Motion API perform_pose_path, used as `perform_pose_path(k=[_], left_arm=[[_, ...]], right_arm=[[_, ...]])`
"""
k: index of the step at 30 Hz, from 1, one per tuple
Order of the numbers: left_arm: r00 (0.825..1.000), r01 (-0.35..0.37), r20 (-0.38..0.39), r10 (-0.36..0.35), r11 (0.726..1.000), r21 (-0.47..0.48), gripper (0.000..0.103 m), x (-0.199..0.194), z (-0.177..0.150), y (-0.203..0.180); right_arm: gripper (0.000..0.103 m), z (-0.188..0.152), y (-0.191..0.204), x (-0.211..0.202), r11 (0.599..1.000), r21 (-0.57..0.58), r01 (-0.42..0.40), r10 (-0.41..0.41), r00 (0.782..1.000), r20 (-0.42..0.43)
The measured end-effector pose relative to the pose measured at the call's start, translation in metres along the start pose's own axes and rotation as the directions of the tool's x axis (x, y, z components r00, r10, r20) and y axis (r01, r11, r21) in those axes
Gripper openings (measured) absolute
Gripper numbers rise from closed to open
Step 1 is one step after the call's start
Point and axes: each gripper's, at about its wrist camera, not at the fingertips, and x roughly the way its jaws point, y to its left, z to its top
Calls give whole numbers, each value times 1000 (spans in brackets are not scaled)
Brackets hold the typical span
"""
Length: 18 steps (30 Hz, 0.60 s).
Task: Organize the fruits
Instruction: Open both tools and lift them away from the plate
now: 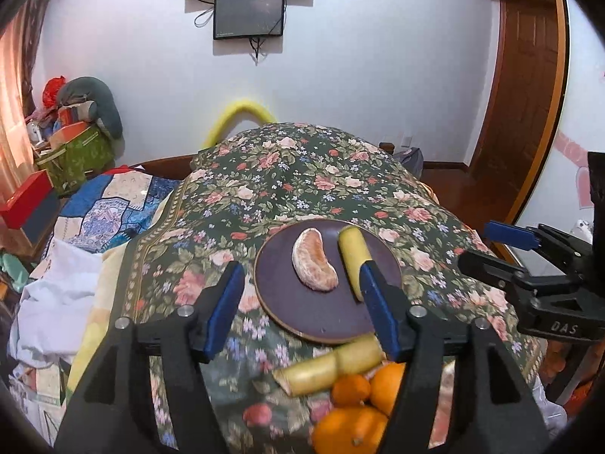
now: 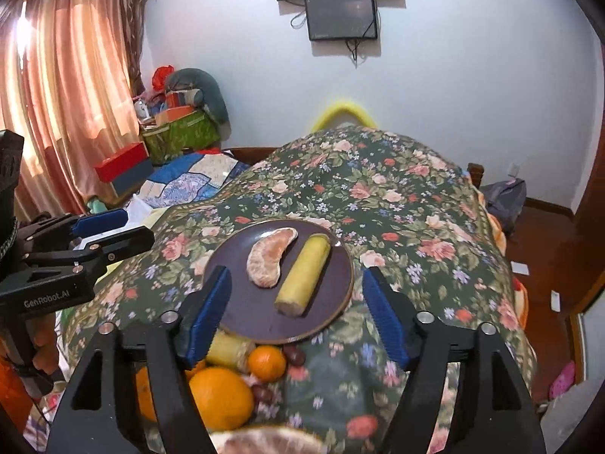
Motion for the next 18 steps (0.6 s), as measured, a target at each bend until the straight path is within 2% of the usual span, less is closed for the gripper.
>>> perform_pose_path(k=[4,8,14,18], left_arm=[[1000,0,-7,0,1000,-8,68,-20,-14,0],[1000,-4,-17,3,1000,-22,72,-35,-30,2],[999,4,-53,-6,999,-49,74,-48,-58,8],[997,-17,-80,14,999,-40,80,-51,-81,11]], right_arm=[[73,-14,11,-19,1000,-27,7,-7,1000,8],[81,-29,18,-32,1000,-15,1,-1,1000,6],[82,-58,28,-36,1000,4,5,-5,1000,-26],[82,-79,31,-29,999,34,-10,13,997,-70]])
